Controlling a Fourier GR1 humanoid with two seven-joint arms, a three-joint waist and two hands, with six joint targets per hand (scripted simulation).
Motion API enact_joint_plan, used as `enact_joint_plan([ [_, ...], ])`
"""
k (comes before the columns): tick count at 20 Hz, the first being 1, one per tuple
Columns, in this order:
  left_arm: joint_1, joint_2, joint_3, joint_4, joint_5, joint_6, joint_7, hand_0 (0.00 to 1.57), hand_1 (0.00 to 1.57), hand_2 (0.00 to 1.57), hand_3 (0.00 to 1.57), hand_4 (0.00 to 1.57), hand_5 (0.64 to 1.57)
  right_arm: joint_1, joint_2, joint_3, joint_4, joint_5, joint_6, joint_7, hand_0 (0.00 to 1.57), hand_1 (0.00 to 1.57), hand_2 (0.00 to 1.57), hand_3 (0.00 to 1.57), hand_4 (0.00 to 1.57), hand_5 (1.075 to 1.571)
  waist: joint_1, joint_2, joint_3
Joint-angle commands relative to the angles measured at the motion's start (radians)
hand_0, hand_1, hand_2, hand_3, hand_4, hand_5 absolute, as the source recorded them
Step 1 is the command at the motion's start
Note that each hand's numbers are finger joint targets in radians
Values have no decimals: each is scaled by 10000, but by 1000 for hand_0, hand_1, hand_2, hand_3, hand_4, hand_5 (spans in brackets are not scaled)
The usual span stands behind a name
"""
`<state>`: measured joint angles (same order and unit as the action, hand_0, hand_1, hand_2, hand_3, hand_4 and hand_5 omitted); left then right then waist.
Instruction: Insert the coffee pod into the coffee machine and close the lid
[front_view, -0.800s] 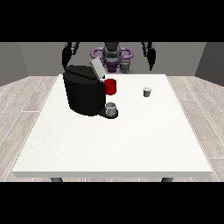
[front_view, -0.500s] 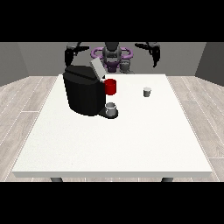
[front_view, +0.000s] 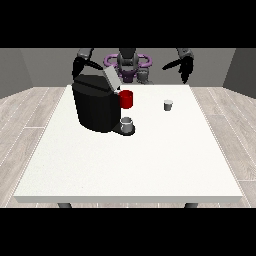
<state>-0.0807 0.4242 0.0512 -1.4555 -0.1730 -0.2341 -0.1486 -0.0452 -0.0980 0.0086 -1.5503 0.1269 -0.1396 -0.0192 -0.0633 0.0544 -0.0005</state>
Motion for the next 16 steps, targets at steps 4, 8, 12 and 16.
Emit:
enact_joint_plan([
  [4, -1177, 828, 5, 1674, -1195, -228, -168, 0, 0, 0, 0, 0, 1571, -618, 412, 574, -232, 576, -333, 319, 0, 0, 0, 0, 0, 1571, -600, 776, -1],
  [8, -2232, 717, 155, 2695, -1490, 19, 506, 0, 0, 0, 0, 0, 1571, -677, 949, 1083, -186, 386, -464, 119, 0, 0, 0, 0, 0, 1571, -1169, 1363, 0],
  [12, -2702, 962, -29, 3610, -2113, -56, -274, 0, 0, 0, 0, 0, 1571, -1415, 744, 641, 305, 632, -504, 141, 0, 0, 0, 0, 0, 1571, -854, 1929, 0],
  [16, -2691, 517, -600, 4095, -3030, 370, -74, 0, 0, 0, 0, 0, 1571, -1117, 959, 504, 638, 165, -297, 364, 0, 0, 0, 0, 0, 1571, -755, 1381, 5],
])
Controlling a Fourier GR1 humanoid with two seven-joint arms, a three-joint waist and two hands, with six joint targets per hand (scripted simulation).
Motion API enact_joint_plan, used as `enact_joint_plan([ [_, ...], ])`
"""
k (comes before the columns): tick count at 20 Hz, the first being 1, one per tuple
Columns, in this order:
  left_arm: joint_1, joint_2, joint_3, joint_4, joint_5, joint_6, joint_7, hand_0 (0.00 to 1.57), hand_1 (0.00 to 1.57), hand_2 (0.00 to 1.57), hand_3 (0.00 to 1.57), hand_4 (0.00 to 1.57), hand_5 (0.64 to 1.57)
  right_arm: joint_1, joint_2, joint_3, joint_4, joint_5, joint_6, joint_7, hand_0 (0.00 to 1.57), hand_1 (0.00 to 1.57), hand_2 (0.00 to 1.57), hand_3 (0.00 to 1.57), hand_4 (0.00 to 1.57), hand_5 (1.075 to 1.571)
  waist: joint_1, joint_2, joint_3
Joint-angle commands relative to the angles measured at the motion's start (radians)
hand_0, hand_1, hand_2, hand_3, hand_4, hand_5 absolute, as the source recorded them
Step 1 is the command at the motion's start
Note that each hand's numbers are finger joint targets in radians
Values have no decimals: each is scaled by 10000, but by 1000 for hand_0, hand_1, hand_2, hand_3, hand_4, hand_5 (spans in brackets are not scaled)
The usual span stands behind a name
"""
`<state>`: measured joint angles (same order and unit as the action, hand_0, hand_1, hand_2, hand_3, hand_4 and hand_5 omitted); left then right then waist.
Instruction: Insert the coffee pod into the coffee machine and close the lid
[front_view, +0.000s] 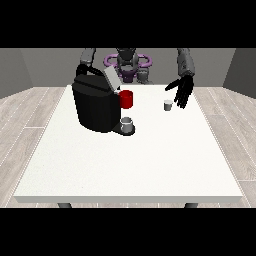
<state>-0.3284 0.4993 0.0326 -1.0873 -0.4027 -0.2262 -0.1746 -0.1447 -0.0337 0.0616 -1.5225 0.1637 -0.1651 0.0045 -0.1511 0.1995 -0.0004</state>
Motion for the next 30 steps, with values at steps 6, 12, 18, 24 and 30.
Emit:
enact_joint_plan([
  [6, -1176, -808, -504, 1221, -1615, 1504, -450, 760, 760, 877, 622, 0, 1571, -1303, -212, -793, 1371, -335, 163, -53, 0, 0, 0, 0, 0, 1571, 402, 434, 4],
  [12, -1290, -811, -925, 1886, -2839, 2648, -1239, 1071, 1071, 1132, 931, 465, 1571, -1106, -158, -522, 1560, -151, 267, 103, 0, 0, 0, 0, 0, 1571, 324, 247, 1],
  [18, -1699, -776, -1597, 2495, -3869, 1979, -477, 826, 826, 998, 857, 340, 1571, -1200, 152, -444, 2353, 11, 50, -574, 0, 0, 0, 0, 0, 1571, 316, 214, 7],
  [24, -1920, -490, -1586, 3594, -4566, 1888, -694, 789, 789, 960, 845, 392, 1571, -1204, 231, -557, 2337, -238, 151, -583, 0, 0, 0, 0, 0, 1571, 133, 57, 1],
  [30, -1910, -804, -1557, 4014, -4987, 1994, -1272, 1036, 1036, 1121, 1006, 395, 1571, -570, 325, -555, 2688, -414, 148, -551, 0, 0, 0, 0, 0, 1571, 291, -625, 2],
])
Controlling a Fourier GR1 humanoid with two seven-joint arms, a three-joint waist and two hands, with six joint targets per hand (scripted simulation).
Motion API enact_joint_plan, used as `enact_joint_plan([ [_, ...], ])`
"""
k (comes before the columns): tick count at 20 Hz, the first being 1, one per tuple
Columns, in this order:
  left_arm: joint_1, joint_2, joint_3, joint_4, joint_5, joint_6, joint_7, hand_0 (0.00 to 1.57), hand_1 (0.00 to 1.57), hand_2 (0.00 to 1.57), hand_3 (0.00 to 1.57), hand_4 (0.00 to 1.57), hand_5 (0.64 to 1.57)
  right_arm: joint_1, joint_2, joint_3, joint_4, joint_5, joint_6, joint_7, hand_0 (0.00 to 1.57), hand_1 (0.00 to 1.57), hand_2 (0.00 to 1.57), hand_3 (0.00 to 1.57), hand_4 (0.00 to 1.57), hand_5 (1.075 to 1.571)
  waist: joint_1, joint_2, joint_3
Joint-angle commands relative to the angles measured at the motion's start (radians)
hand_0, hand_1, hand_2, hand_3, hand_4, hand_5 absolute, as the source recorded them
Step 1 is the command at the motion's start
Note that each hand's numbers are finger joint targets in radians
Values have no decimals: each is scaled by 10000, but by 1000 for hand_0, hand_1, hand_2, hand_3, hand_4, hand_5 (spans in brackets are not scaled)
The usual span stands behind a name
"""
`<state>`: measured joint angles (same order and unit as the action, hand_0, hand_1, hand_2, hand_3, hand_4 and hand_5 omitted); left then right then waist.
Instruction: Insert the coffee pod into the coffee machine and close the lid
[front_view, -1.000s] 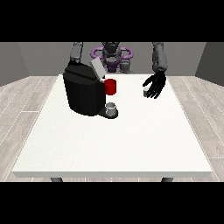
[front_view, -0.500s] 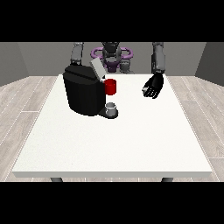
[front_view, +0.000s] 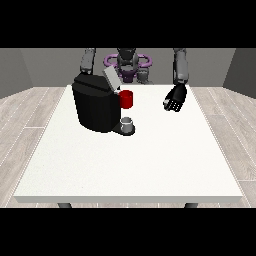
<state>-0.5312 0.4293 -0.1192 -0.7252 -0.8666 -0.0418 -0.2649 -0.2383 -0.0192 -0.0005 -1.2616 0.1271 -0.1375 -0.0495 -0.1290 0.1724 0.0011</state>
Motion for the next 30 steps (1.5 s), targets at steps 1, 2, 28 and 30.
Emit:
enact_joint_plan([
  [1, -526, -344, 70, 359, -285, 472, -48, 1124, 1124, 1198, 1089, 394, 1571, -611, -148, -26, 153, 650, -680, 228, 0, 0, 0, 0, 0, 1571, -34, 430, -16],
  [2, -499, -368, -51, 110, -318, 67, -85, 1149, 1149, 1257, 1162, 466, 1571, -287, 88, 192, 451, 835, -835, 461, 0, 0, 0, 0, 0, 1571, 235, -165, -13],
  [28, -3949, -1025, 1510, -847, 1194, -3938, 1661, 1416, 1416, 1421, 1378, 537, 1571, -589, 49, 71, 1035, 335, -208, 126, 0, 0, 0, 0, 0, 1571, -452, -1330, -10],
  [30, -4063, -1314, 1862, -579, 1483, -3837, 1964, 985, 985, 1204, 1371, 511, 1571, -260, 180, 463, 810, 706, -494, -1, 0, 0, 0, 0, 0, 1571, -848, -1234, -12],
])
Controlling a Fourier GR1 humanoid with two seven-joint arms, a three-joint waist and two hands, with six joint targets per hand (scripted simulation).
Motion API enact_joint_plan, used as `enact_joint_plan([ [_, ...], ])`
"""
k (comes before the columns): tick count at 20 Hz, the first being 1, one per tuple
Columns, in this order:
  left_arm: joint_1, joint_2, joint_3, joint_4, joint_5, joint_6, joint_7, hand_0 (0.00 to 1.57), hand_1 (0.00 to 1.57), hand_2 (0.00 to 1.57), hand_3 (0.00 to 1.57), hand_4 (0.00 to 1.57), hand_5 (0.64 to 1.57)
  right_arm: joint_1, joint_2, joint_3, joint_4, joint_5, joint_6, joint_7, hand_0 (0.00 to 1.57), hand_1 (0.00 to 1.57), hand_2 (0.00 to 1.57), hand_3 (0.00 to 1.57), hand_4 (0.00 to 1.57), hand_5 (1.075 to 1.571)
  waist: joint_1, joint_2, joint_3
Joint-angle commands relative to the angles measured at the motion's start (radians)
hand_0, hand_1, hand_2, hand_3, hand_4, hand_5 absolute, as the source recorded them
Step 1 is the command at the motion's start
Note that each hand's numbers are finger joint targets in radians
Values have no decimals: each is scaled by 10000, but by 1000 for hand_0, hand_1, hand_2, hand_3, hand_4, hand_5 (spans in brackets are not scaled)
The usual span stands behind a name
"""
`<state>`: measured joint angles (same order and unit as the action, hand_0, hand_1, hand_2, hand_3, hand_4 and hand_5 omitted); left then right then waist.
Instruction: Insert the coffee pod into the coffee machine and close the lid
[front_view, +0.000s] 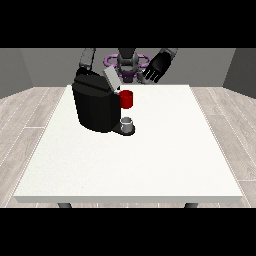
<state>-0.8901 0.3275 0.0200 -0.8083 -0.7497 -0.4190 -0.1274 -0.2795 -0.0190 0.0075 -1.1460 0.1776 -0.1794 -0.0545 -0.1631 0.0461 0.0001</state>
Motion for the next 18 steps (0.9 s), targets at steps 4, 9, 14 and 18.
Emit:
enact_joint_plan([
  [4, -1306, 193, 860, 200, 557, -658, 876, 1202, 1202, 1240, 1256, 491, 1571, -52, -189, -213, -369, -176, 50, -210, 0, 0, 0, 0, 0, 1571, -466, 256, 1],
  [9, -2047, 538, 915, 362, 288, -106, 594, 1174, 1174, 1254, 1266, 479, 1571, -876, -521, -186, -798, 90, 60, 305, 0, 0, 0, 0, 0, 1571, -959, 1188, -1],
  [14, -2985, 1069, 1250, 835, 287, -343, 1002, 1222, 1222, 1288, 1238, 475, 1571, -1456, -467, -294, -1214, -226, 230, 486, 0, 0, 0, 0, 263, 1571, -1377, 1683, 0],
  [18, -3156, 784, 987, 737, 110, -140, 884, 1290, 1290, 1319, 1261, 478, 1571, -1652, -411, -437, -943, -174, -10, 307, 0, 0, 0, 0, 0, 1571, -1201, 2120, 2],
])
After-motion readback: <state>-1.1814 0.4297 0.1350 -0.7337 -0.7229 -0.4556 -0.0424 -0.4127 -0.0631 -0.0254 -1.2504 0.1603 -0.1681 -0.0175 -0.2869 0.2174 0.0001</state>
